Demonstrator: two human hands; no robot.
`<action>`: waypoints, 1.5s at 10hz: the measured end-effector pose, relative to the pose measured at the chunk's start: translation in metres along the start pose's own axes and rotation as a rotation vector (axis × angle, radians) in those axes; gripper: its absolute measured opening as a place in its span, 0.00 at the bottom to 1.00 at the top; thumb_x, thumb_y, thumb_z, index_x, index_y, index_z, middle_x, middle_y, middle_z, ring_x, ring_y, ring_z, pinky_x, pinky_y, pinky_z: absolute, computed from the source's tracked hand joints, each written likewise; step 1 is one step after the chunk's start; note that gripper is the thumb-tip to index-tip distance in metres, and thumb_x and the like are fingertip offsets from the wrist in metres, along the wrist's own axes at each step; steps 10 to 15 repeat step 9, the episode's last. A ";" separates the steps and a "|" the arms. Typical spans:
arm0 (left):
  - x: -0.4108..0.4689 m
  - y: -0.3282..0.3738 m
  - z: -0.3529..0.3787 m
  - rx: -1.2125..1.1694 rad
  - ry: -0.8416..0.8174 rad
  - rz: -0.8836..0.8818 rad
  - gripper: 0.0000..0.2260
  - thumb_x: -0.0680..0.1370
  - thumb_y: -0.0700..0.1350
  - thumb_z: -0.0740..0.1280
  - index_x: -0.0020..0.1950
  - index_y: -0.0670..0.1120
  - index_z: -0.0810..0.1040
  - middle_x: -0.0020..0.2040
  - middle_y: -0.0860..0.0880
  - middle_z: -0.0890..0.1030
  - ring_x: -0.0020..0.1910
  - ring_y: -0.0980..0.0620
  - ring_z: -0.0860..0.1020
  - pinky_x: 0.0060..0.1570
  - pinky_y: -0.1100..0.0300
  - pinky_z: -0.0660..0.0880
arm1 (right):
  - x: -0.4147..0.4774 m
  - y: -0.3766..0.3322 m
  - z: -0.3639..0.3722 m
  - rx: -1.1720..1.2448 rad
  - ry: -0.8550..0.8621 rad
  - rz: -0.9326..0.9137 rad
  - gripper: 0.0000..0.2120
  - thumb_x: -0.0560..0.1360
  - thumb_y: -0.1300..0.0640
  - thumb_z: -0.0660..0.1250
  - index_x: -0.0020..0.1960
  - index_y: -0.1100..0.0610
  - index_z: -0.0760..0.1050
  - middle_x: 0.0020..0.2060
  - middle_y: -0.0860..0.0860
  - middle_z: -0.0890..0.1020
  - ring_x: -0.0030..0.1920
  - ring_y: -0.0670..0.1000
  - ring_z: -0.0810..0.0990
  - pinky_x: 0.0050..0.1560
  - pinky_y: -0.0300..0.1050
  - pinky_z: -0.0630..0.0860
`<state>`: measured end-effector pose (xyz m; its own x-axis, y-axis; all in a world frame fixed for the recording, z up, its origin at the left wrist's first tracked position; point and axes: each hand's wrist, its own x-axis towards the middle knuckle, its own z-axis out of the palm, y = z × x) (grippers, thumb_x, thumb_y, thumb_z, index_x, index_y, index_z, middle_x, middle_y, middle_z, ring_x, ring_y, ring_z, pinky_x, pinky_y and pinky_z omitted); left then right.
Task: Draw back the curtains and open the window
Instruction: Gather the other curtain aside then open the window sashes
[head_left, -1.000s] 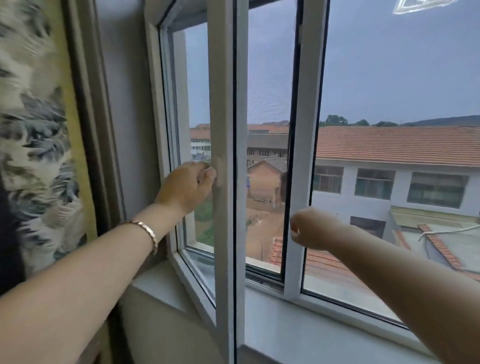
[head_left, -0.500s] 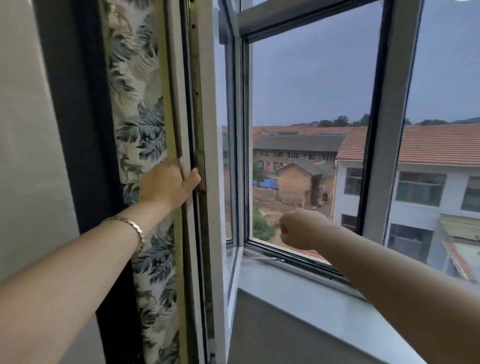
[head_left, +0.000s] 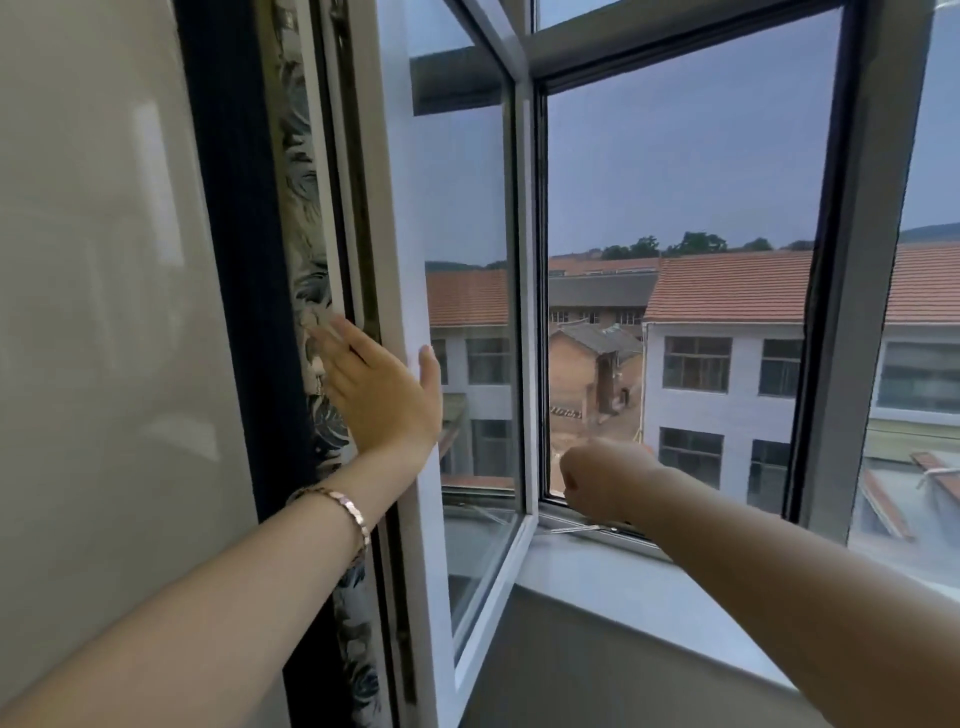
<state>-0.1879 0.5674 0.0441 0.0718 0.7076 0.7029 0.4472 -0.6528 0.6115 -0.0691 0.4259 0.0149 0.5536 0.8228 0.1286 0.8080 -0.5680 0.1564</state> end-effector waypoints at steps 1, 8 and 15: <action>-0.002 0.000 0.011 0.133 -0.036 0.038 0.44 0.76 0.57 0.63 0.76 0.34 0.39 0.78 0.34 0.45 0.78 0.38 0.48 0.74 0.44 0.53 | 0.010 -0.007 -0.003 0.005 0.024 -0.007 0.12 0.77 0.59 0.58 0.56 0.59 0.76 0.54 0.55 0.81 0.47 0.56 0.78 0.42 0.43 0.72; -0.049 0.057 0.015 0.422 -0.703 0.614 0.18 0.79 0.38 0.57 0.69 0.43 0.67 0.68 0.42 0.71 0.62 0.43 0.72 0.60 0.52 0.72 | -0.070 0.048 0.002 0.042 0.043 0.043 0.13 0.77 0.58 0.58 0.55 0.60 0.79 0.53 0.55 0.82 0.52 0.57 0.81 0.51 0.48 0.79; -0.070 0.088 0.026 0.438 -0.896 0.567 0.07 0.79 0.44 0.58 0.48 0.44 0.75 0.48 0.46 0.79 0.42 0.47 0.76 0.39 0.57 0.73 | -0.098 0.076 0.008 0.068 -0.068 0.103 0.14 0.77 0.57 0.59 0.58 0.58 0.79 0.56 0.56 0.81 0.55 0.57 0.80 0.53 0.47 0.77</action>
